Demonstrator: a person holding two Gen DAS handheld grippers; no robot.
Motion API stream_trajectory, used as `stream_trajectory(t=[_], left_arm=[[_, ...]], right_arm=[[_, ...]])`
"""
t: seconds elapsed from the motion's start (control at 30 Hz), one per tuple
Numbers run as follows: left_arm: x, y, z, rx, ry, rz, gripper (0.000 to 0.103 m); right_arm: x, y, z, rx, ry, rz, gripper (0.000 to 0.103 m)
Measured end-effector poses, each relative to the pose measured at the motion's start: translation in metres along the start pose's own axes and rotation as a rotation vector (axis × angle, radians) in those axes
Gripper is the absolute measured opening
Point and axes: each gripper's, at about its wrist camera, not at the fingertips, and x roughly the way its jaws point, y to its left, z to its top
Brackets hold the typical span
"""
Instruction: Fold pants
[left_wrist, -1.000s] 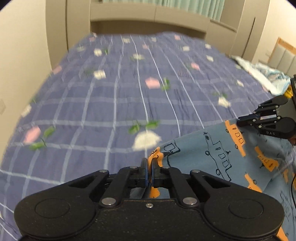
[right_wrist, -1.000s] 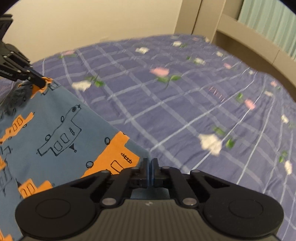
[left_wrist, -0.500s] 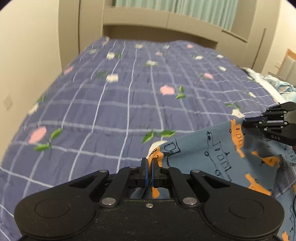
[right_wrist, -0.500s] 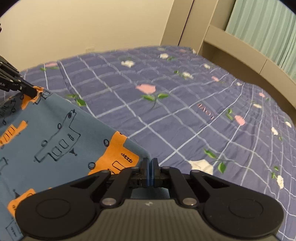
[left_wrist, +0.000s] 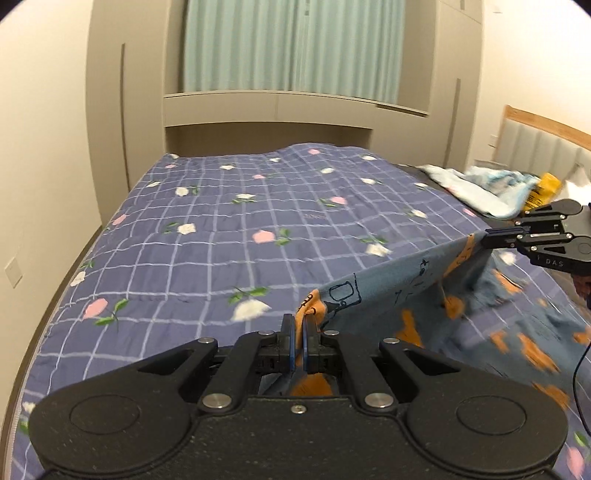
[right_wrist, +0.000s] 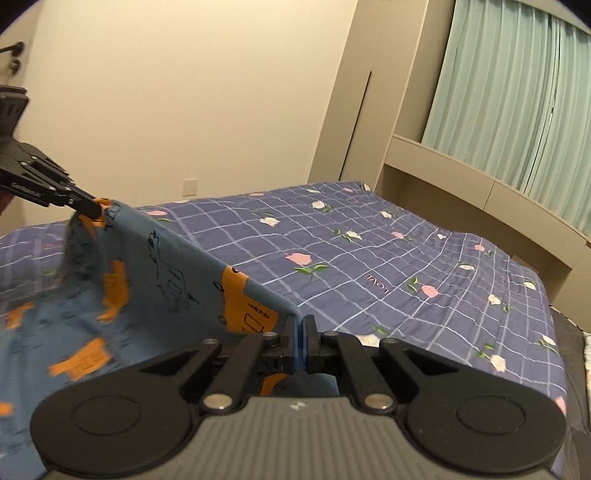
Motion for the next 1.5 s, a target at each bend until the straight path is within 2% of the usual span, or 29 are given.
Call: stream_trajectory(t=[0.23,0.37,0.53,0.63,0.8,0.97,1.2,1.23,1.3,1.37,1.4,1.43,1.5], left_arm=[[-0.034,-0.040,-0.056,0.074,0.058,-0.045,0.003],[-0.033,-0.058,-0.096,0.119,0.126,-0.045,0.003],[-0.026,-0.066,-0.128,0.102,0.160,-0.022,0.003],[-0.028,-0.068,-0.134,0.117,0.159,0.005,0.003],[-0.035,-0.069,-0.133,0.182,0.161,0.027,0.003],[-0.026,-0.064,-0.144,0.164,0.208,0.014,0.003],[-0.023,-0.065,-0.152,0.129,0.214,0.005,0.005],[-0.023,-0.065,-0.152,0.109,0.212,0.005,0.008],[-0.025,-0.068,-0.149,0.061,0.205,0.002,0.021],[-0.029,-0.073,-0.146,0.038,0.190,-0.011,0.052],[-0.031,-0.077,-0.144,0.029,0.178,-0.015,0.060],[-0.032,-0.082,-0.143,0.022,0.166,-0.015,0.071],[-0.030,-0.096,-0.139,0.012,0.144,-0.024,0.081]], right_arm=[[-0.077,0.052,-0.041,-0.032,0.023,-0.003,0.002],[-0.093,0.080,-0.075,-0.031,0.082,0.008,0.002],[-0.099,0.105,-0.113,0.002,0.125,0.008,0.002],[-0.104,0.116,-0.125,0.002,0.127,0.007,0.002],[-0.114,0.131,-0.124,-0.047,0.117,0.006,0.002],[-0.108,0.148,-0.132,-0.091,0.157,0.016,0.002],[-0.110,0.152,-0.145,-0.045,0.168,0.018,0.001],[-0.109,0.152,-0.148,-0.040,0.169,0.018,0.002],[-0.108,0.152,-0.151,-0.017,0.161,0.015,0.004],[-0.116,0.149,-0.151,0.014,0.142,0.009,0.016],[-0.120,0.146,-0.151,0.027,0.133,0.002,0.032],[-0.126,0.142,-0.152,0.044,0.121,-0.009,0.050],[-0.139,0.129,-0.155,0.101,0.103,-0.050,0.066]])
